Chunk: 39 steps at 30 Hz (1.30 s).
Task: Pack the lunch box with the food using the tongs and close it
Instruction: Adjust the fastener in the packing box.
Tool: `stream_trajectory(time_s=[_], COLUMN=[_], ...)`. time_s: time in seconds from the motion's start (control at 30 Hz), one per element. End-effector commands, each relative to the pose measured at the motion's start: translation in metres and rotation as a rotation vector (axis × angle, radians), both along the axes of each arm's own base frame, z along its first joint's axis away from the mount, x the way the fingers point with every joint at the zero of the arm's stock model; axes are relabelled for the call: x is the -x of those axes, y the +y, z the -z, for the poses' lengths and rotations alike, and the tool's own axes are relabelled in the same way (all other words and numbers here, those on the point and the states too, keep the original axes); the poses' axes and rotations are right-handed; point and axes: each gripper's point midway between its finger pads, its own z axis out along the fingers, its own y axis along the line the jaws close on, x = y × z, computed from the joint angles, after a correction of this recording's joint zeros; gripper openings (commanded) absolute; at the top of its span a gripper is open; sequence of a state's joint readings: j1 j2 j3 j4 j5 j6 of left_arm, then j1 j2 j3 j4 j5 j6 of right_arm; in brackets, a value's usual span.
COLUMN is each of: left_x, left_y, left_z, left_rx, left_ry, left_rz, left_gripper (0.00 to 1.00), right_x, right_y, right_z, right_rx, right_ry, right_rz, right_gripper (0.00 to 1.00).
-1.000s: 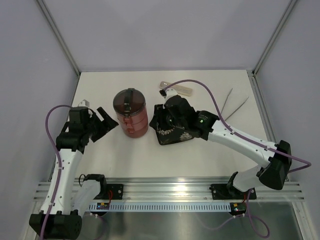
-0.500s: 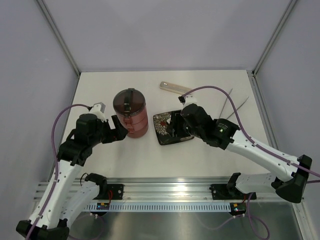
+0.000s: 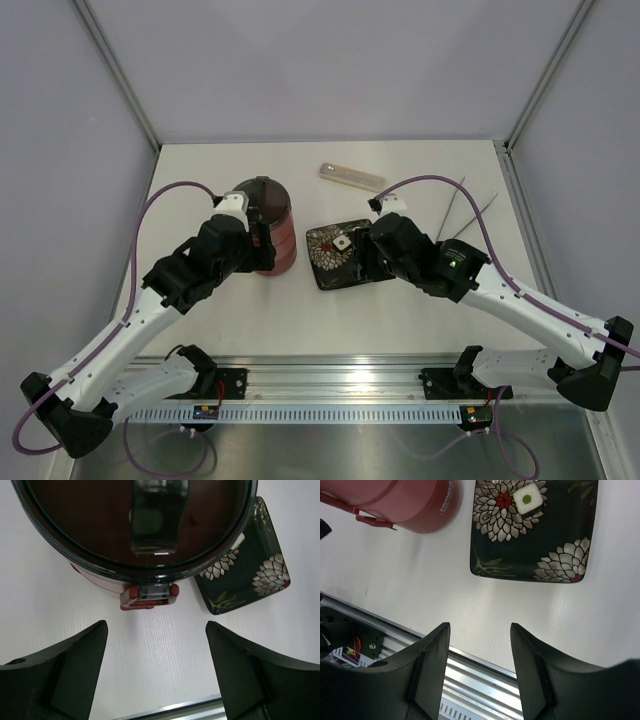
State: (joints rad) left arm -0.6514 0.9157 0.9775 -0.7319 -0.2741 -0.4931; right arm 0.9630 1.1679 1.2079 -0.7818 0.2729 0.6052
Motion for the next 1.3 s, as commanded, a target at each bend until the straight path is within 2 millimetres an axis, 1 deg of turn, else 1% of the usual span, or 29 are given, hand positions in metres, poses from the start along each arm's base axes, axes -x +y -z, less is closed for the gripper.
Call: stream_trajectory(time_s=[0.0, 0.1, 0.23, 0.37, 0.47, 0.57, 0.77, 0.9, 0.93, 1.1, 1.27], left_x=[-0.024, -0.027, -0.03, -0.031, -0.03, -0.029, -0.028, -0.028, -0.028, -0.027, -0.027], left_y=[0.008, 0.01, -0.001, -0.007, -0.008, -0.003, 0.0, 0.001, 0.001, 0.003, 0.004], left_z=[-0.035, -0.034, -0.032, -0.023, -0.019, -0.015, -0.012, -0.009, -0.01, -0.009, -0.007], left_rx=[0.043, 0.032, 0.058, 0.057, 0.052, 0.034, 0.016, 0.014, 0.014, 0.016, 0.009], left_ry=[-0.143, -0.156, -0.162, -0.141, -0.141, -0.138, -0.133, -0.133, -0.133, -0.142, -0.138], left_rz=[-0.139, -0.149, -0.106, -0.095, -0.09, -0.102, -0.105, -0.104, -0.106, -0.118, -0.119], left_gripper=[0.82, 0.82, 0.82, 0.81, 0.78, 0.76, 0.76, 0.71, 0.68, 0.66, 0.6], right_x=[-0.004, -0.006, -0.007, -0.008, -0.01, -0.01, -0.013, -0.016, -0.016, -0.017, -0.019], right_y=[-0.009, -0.01, -0.01, -0.009, -0.008, -0.008, -0.005, -0.002, -0.001, 0.0, 0.001], right_z=[-0.023, -0.022, -0.02, -0.018, -0.017, -0.016, -0.015, -0.014, -0.015, -0.013, -0.014], right_rx=[-0.003, 0.007, 0.007, 0.013, 0.018, 0.025, 0.031, 0.042, 0.042, 0.043, 0.047], right_ry=[-0.053, -0.06, -0.063, -0.062, -0.065, -0.065, -0.067, -0.068, -0.07, -0.068, -0.069], right_rz=[0.023, 0.024, 0.025, 0.023, 0.024, 0.022, 0.015, 0.007, 0.004, 0.0, -0.002], right_gripper=[0.59, 0.6, 0.6, 0.6, 0.6, 0.61, 0.61, 0.6, 0.61, 0.61, 0.61])
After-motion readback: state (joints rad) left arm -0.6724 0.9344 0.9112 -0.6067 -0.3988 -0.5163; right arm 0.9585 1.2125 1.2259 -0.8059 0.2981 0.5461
